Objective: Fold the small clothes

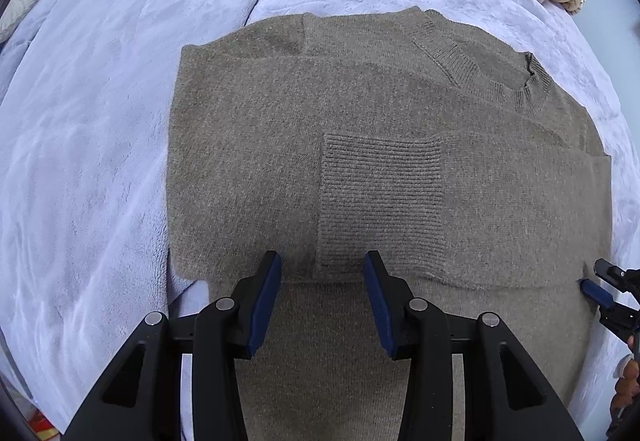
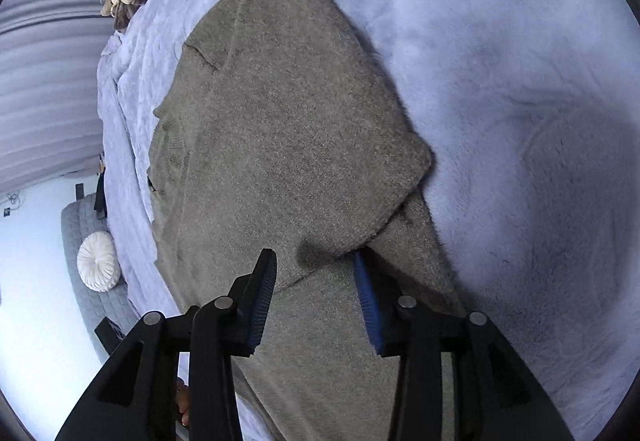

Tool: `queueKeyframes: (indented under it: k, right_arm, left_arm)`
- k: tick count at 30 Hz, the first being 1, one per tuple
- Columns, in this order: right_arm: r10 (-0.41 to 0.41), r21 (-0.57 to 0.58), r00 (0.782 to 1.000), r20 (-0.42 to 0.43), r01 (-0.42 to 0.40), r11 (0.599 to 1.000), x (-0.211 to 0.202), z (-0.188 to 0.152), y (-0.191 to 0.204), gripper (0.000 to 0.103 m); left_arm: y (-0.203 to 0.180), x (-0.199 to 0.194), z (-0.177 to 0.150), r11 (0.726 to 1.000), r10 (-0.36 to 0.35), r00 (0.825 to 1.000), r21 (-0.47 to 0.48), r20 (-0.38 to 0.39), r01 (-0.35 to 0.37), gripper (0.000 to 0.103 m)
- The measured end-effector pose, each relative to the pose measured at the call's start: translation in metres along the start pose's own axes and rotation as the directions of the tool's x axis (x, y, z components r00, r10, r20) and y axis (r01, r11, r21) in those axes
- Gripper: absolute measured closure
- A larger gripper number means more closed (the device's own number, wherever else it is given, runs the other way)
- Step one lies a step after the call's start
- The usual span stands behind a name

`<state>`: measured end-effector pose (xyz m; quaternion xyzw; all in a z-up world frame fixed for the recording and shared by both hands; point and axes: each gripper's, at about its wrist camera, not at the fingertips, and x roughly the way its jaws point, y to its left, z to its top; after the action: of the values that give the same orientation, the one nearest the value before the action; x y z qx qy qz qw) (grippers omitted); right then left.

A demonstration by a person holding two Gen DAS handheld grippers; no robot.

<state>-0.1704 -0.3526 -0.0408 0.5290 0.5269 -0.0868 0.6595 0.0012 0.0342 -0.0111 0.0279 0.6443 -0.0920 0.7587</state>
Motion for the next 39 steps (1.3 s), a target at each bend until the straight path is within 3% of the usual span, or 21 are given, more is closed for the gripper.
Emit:
queueKeyframes:
  k: [3,5,11,14,21,23,24,26,28,31,34,38,39]
  right_arm:
    - [-0.015,0.022,1.000,0.005,0.015,1.000,0.001,-0.001,-0.002,0.062]
    - [-0.008,0.051,1.000,0.021,0.007,0.999,0.001,0.003,-0.004,0.093]
    - [-0.144,-0.060,0.985,0.093,0.150,0.987,-0.003,0.013,0.002,0.097]
    - [-0.148,-0.064,0.985,0.088,0.154,0.986,-0.007,0.012,-0.001,0.097]
    - [-0.181,-0.176,0.982,0.051,0.187,0.966,-0.030,-0.007,0.011,0.088]
    - [-0.177,-0.192,0.983,0.040,0.182,0.964,-0.034,-0.018,0.012,0.057]
    - [-0.175,-0.199,0.984,0.036,0.178,0.964,-0.038,-0.024,0.011,0.052]
    - [-0.169,-0.212,0.985,0.029,0.172,0.962,-0.043,-0.034,0.010,0.051]
    - [-0.165,-0.228,0.986,0.010,0.163,0.960,-0.047,-0.045,0.007,0.051]
    - [-0.162,-0.229,0.987,-0.024,0.152,0.961,-0.048,-0.058,0.002,0.051]
    - [-0.165,-0.237,0.985,-0.051,0.148,0.960,-0.046,-0.069,-0.003,0.036]
    - [-0.156,-0.257,0.984,-0.084,0.130,0.958,-0.043,-0.077,-0.003,0.033]
    - [-0.155,-0.264,0.984,-0.088,0.127,0.956,-0.044,-0.079,-0.003,0.032]
  left_arm:
    - [0.000,-0.002,-0.004,1.000,0.003,1.000,-0.005,-0.008,-0.003,0.058]
    - [-0.002,-0.002,-0.006,1.000,0.006,1.000,-0.006,-0.008,-0.006,0.058]
    - [-0.008,0.002,-0.010,1.000,0.018,1.000,0.001,-0.023,-0.018,0.055]
    - [-0.010,0.001,-0.012,1.000,0.029,0.999,0.006,-0.038,-0.029,0.055]
    - [-0.018,-0.021,-0.031,1.000,0.021,0.998,0.018,-0.056,-0.020,0.055]
    - [-0.005,-0.031,-0.046,1.000,0.015,0.998,0.023,-0.058,-0.014,0.055]
    - [-0.008,-0.036,-0.050,1.000,0.012,0.998,0.027,-0.060,-0.010,0.055]
    - [-0.005,-0.050,-0.057,0.999,0.008,0.998,0.036,-0.061,-0.006,0.053]
    - [-0.006,-0.059,-0.064,0.999,0.011,0.999,0.039,-0.049,-0.009,0.025]
    - [-0.011,-0.074,-0.076,0.998,0.016,1.000,0.055,-0.027,-0.014,0.025]
    - [-0.013,-0.081,-0.086,0.998,0.027,0.999,0.054,-0.032,-0.025,0.025]
    - [-0.010,-0.090,-0.104,0.999,0.031,0.998,0.022,-0.047,-0.030,0.025]
    - [-0.009,-0.092,-0.108,0.999,0.031,0.998,0.013,-0.047,-0.030,0.015]
